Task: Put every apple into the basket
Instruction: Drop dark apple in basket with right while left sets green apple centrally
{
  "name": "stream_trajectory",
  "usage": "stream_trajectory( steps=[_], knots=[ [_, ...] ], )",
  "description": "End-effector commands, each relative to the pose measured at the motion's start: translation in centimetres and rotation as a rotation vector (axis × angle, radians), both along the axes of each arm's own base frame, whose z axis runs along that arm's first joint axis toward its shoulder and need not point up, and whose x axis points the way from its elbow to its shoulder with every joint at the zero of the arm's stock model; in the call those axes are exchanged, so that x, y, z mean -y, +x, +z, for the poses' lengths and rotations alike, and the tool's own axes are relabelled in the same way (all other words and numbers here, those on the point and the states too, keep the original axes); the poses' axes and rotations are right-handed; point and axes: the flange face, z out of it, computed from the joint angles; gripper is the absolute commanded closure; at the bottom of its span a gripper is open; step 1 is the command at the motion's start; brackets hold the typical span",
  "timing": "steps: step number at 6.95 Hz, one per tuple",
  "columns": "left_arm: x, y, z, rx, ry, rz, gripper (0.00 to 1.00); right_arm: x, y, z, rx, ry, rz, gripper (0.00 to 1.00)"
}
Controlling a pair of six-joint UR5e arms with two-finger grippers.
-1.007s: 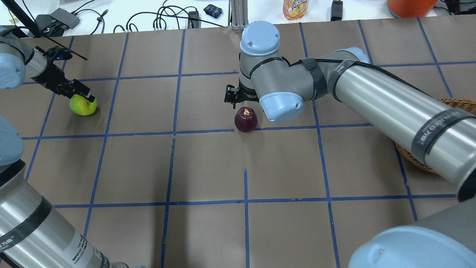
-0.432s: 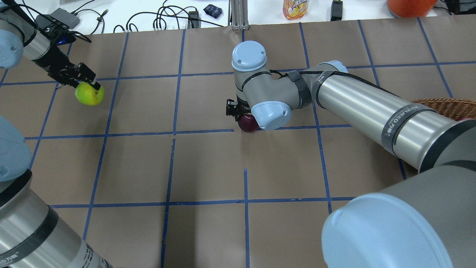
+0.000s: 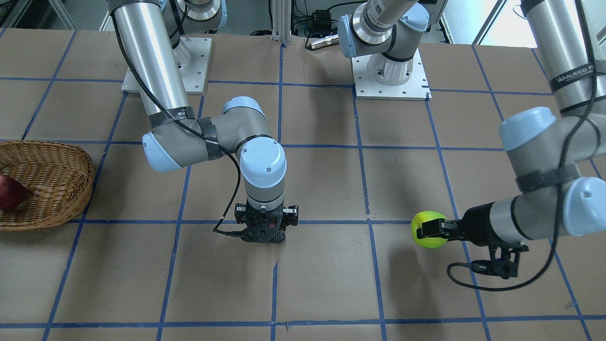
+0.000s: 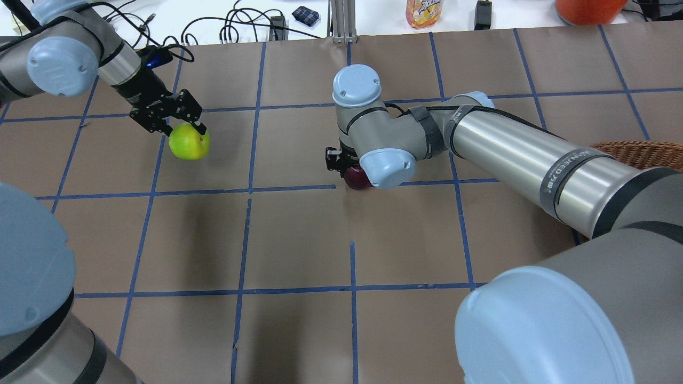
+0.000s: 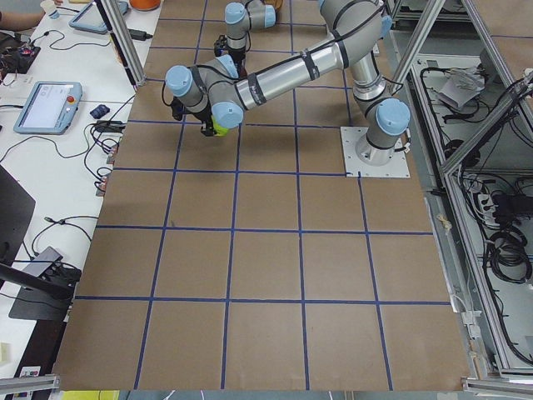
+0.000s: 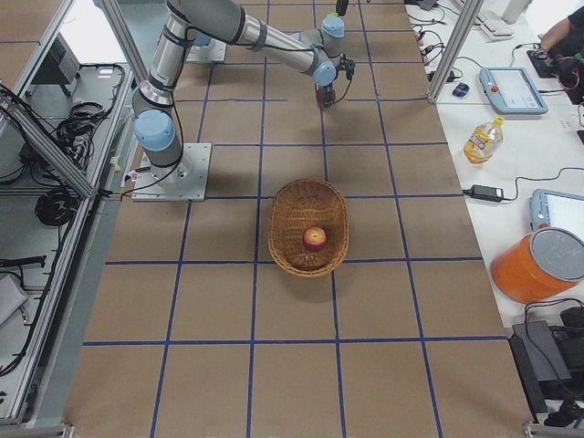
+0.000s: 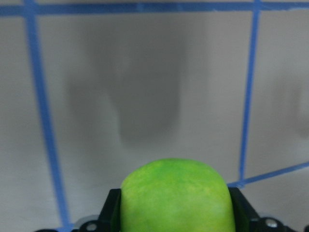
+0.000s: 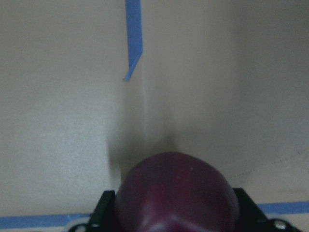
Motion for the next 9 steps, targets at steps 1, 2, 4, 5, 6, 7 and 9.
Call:
stream_trajectory(
  steps=[1,2,4,5,6,7,9],
  knots=[
    [-3.3,-7.8,-0.1,0.050,-0.035,0.099,1.00,1.0,-2.0,3.8,0.029,-0.030,0.015,0.60],
    [-4.0,-11.4,-0.4,0.059,-0.047,0.102,1.00,2.1,-6.6,6.4,0.019,-0.035,0.080,0.59],
    [-4.9,-22.6,-1.8,0.077,-0.073,0.193,1.00,2.6,-20.2,10.7,-0.011,-0.009,0.132,0.58],
    [-7.1,-29.7,-2.2,0.067,-0.125,0.136,1.00,0.8,-27.9,10.1,-0.023,0.011,0.167,0.57],
    [-7.8,-32.6,-3.6,0.056,-0.143,0.167,1.00,-2.3,-34.6,11.1,-0.044,-0.008,0.252,0.55],
    [-8.3,-34.5,-4.8,0.041,-0.178,0.143,0.94,-5.0,-40.1,10.9,-0.049,-0.006,0.240,0.56],
    [-9.2,-33.5,-6.5,0.203,-0.228,0.128,0.00,-8.4,-52.5,8.6,-0.027,-0.040,0.255,0.57]
  ],
)
